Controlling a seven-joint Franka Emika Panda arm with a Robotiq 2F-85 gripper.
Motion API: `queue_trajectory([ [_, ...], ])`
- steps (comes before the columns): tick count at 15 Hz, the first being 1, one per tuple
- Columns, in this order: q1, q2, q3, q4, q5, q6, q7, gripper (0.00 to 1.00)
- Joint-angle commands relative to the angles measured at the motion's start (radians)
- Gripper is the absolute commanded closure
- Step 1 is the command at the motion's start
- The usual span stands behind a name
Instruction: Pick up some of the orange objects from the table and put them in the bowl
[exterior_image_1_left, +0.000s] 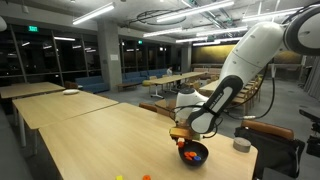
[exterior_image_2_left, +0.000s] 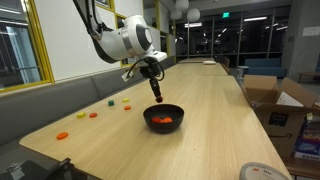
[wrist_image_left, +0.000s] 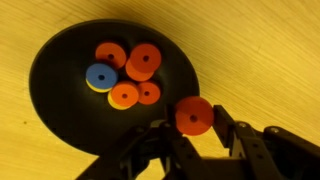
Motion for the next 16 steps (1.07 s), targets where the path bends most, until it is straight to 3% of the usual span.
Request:
queue_trajectory([
  [1, -0.024, -0.064, 0.012, -0.039, -0.061, -0.012, 0.063, 0.82],
  [6, -0.056, -0.069, 0.037, -0.041, -0.079, -0.072, 0.083, 0.83],
  [7, -0.065, -0.067, 0.047, -0.038, -0.07, -0.083, 0.078, 0.74],
  [8, -0.074, -0.066, 0.057, -0.037, -0.06, -0.091, 0.071, 0.33],
  [10, -0.093, -0.062, 0.085, -0.031, -0.041, -0.105, 0.048, 0.27],
  [13, -0.125, -0.055, 0.148, -0.013, 0.008, -0.083, -0.013, 0.03],
  [16, -0.14, -0.046, 0.228, 0.022, 0.082, -0.074, -0.109, 0.0],
])
